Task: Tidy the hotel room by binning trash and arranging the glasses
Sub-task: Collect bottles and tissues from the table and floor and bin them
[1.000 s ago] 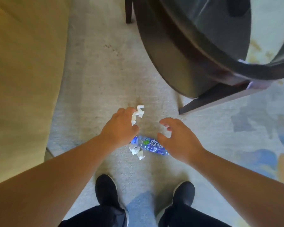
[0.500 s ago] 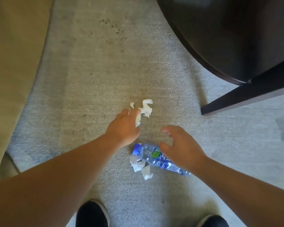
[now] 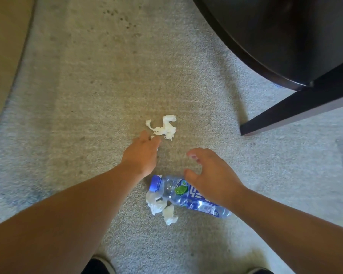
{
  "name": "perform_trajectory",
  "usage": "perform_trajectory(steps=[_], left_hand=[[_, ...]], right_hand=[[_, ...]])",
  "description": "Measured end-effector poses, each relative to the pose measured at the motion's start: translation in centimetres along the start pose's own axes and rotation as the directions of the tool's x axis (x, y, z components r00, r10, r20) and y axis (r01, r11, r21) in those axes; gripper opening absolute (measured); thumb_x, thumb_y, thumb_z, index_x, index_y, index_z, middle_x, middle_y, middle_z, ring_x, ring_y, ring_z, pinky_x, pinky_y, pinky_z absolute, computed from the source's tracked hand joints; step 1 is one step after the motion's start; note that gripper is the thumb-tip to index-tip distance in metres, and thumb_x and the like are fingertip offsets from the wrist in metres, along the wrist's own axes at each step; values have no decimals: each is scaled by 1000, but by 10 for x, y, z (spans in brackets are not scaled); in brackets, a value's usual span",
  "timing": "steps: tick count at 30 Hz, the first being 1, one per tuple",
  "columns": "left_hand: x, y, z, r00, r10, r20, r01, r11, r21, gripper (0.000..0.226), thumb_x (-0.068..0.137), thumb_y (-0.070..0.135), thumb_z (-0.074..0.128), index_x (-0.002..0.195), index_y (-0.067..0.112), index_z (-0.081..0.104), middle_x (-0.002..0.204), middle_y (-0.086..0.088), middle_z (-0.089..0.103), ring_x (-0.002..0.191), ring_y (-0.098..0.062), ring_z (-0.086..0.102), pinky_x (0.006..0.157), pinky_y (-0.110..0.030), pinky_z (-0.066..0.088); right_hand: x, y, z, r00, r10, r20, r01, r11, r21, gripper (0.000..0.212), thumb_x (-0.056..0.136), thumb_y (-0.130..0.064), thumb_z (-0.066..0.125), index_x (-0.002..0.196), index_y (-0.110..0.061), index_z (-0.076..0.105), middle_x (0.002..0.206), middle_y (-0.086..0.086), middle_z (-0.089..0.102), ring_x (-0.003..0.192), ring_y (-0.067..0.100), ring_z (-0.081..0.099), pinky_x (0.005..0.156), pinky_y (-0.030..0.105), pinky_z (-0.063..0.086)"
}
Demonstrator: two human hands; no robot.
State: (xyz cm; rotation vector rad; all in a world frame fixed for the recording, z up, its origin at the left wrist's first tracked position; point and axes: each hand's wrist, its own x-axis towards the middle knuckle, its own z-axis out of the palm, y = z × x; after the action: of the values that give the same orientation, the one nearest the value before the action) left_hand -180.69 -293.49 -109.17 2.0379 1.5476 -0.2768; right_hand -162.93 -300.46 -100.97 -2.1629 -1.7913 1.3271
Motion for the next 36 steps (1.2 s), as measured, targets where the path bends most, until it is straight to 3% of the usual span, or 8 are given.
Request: perform_trajectory(steps=[4, 10, 17, 27, 31, 34, 36], left_hand=[[-2, -1, -5, 999, 24, -30, -24, 1000, -18, 18, 89, 1, 47, 103, 11, 51, 105, -8, 49, 74, -19, 50, 60, -28, 40], [-4, 0, -39, 983, 54, -174, -85, 982, -171, 13, 90, 7, 51, 97, 18, 48, 100, 0, 49, 59, -14, 48, 50, -23, 32], [1, 10, -66, 950, 39, -309, -113, 968, -225, 12, 90, 7, 53, 96, 17, 58, 105, 6, 44, 61, -9, 51, 52, -17, 38], [33, 24, -40, 965, 85, -250, -137, 970, -200, 18, 90, 4, 52, 106, 13, 58, 113, 1, 46, 59, -5, 43, 54, -18, 30], [44, 27, -27, 970, 121, -211, -147, 983, -113, 25, 90, 3, 52, 114, 11, 55, 120, -4, 45, 79, -15, 53, 62, -25, 42], [50, 26, -16, 982, 143, -121, -149, 988, -43, 43, 89, 8, 56, 128, 24, 49, 138, -3, 35, 103, -24, 55, 71, -32, 50], [51, 27, -12, 989, 134, -65, -134, 991, -4, 43, 89, 12, 57, 128, 29, 50, 145, 0, 28, 108, -25, 54, 73, -34, 51]], right_hand=[[1, 0, -3, 1000, -7, 2, 7, 1000, 1, 48, 90, -42, 58, 136, -30, 44, 136, -8, 47, 104, 8, 56, 92, 30, 45], [3, -8, -13, 1000, -22, -15, 22, 1000, 20, 47, 91, -41, 57, 134, -30, 45, 135, -8, 48, 98, 9, 61, 88, 28, 46], [3, -16, -27, 999, -37, -29, 38, 998, 41, 47, 92, -40, 57, 136, -31, 43, 136, -12, 46, 99, 9, 60, 88, 26, 45], [-1, -4, -32, 997, -28, -65, 31, 999, 44, 50, 91, -44, 55, 137, -32, 43, 136, -13, 47, 116, 4, 50, 94, 24, 42], [-2, 6, -29, 997, 3, -78, 0, 999, 46, 50, 91, -44, 56, 137, -34, 41, 135, -13, 47, 113, 3, 51, 90, 22, 42], [-4, 10, -27, 996, 23, -87, -19, 999, 48, 50, 91, -43, 55, 138, -34, 41, 134, -15, 46, 110, 2, 50, 89, 21, 42], [-5, 12, -26, 995, 28, -94, -23, 998, 50, 50, 91, -44, 55, 138, -34, 41, 134, -15, 46, 112, 2, 50, 89, 20, 41]])
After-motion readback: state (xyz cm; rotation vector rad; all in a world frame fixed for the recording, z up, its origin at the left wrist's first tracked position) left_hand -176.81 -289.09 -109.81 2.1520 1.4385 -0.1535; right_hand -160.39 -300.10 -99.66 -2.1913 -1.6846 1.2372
